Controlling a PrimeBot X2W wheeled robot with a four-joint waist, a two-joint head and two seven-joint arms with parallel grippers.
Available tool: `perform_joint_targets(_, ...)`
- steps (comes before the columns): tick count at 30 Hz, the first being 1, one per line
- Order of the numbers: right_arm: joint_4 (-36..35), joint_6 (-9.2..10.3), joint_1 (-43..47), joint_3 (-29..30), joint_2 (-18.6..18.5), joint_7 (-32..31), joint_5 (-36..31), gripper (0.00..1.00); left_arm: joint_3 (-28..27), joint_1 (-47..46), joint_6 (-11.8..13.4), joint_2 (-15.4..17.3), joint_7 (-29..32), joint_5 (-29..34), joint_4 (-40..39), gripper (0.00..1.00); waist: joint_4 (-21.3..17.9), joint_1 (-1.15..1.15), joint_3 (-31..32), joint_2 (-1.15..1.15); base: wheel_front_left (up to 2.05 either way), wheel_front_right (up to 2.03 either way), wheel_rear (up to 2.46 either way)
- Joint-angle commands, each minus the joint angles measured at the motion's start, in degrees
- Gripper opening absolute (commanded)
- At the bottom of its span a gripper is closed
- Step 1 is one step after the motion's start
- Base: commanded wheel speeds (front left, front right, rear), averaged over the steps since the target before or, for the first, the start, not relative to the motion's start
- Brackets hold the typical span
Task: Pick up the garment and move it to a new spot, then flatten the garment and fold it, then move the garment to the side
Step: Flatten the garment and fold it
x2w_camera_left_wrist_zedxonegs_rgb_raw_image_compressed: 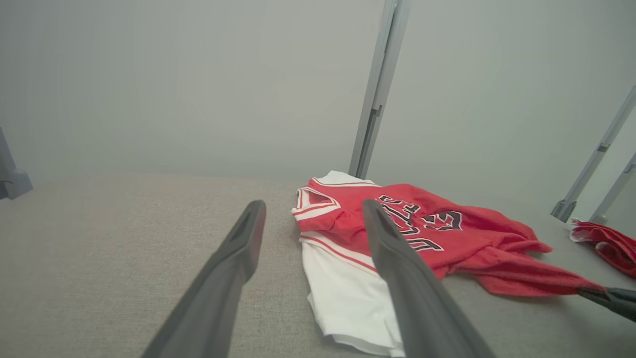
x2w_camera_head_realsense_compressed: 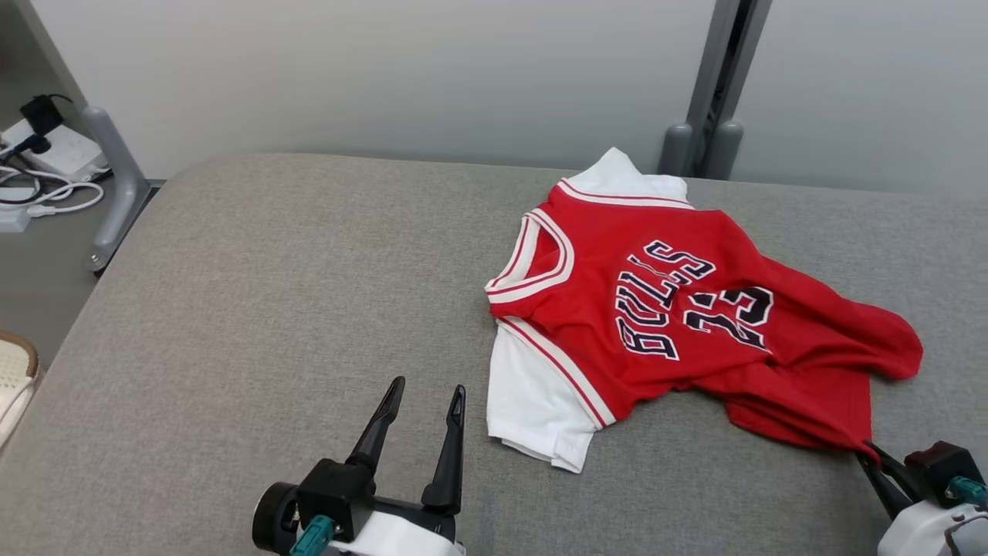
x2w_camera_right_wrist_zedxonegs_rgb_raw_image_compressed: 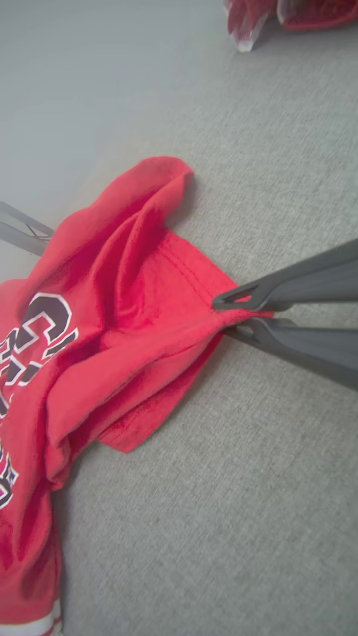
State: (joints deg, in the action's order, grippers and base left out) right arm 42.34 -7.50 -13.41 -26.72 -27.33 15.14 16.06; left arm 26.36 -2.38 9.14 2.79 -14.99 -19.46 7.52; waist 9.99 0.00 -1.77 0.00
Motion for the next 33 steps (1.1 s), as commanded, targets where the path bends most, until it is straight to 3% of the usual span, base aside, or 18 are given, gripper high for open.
perform_joint_targets(1, -0.22, 0.02, 0.0, 0.37, -0.65, -0.02, -0.38, 0.0, -0.27, -0.55, -0.08, 0.24, -0.18, -0.36, 0.15, 1.0, -1.2, 0.0, 0.48, 0.0, 0.0, 0.0, 0.0)
perform_joint_targets(8, -2.18, 0.02, -1.25, 0.92, -1.36, -0.02, -1.73, 0.0, 0.03, -0.76, 0.46, 0.26, -0.18, -2.14, 4.15, 1.0, -5.57, 0.0, 0.61, 0.0, 0.0, 0.0, 0.0)
perform_joint_targets(16, -3.83, 0.02, -3.21, -0.53, -1.47, -0.02, -2.0, 0.0, 3.73, -5.88, 2.6, 0.27, -0.19, -9.26, 18.54, 1.0, -9.51, 0.0, -1.03, 0.0, 0.0, 0.0, 0.0)
perform_joint_targets(22, -4.82, 0.02, -4.12, -1.91, -1.88, -0.02, -1.11, 0.0, 6.24, -11.58, 3.31, 0.27, -0.19, -19.92, 27.45, 1.0, -11.16, 0.0, -2.41, 0.0, 0.0, 0.0, 0.0)
perform_joint_targets(33, -1.61, 0.02, -5.47, 2.0, -3.47, -0.02, -3.55, 0.0, 9.6, -15.96, 3.7, 0.3, -0.19, -23.49, 31.8, 1.0, -11.84, 0.0, -3.21, 0.0, 0.0, 0.0, 0.0)
